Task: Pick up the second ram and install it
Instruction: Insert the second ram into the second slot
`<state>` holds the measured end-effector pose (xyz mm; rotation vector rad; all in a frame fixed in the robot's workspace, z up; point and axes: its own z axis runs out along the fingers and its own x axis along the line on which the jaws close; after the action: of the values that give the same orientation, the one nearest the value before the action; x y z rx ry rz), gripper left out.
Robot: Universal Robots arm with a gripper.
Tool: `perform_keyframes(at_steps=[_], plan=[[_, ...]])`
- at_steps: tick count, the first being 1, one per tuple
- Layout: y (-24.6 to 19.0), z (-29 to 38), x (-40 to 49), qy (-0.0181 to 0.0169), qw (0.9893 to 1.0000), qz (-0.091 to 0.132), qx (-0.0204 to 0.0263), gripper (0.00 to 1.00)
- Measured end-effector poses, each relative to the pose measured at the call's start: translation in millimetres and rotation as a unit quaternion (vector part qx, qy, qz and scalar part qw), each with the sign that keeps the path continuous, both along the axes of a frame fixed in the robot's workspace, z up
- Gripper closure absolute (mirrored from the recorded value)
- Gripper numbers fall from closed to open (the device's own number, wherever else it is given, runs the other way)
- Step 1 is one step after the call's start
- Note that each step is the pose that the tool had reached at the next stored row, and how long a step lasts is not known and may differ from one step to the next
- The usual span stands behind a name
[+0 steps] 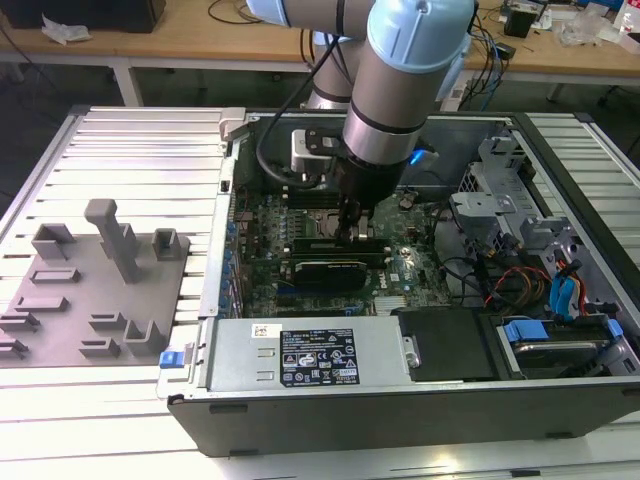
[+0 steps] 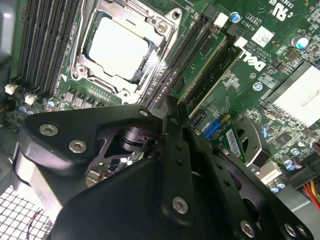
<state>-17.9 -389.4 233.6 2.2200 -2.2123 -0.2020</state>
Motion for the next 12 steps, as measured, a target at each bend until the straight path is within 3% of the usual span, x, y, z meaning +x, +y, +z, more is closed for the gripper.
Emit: perform_keyframes(at_steps=[12], plan=[[1.4,-3.5,-1.7,-0.0001,1.0,-0.001,0.0001,0.87]])
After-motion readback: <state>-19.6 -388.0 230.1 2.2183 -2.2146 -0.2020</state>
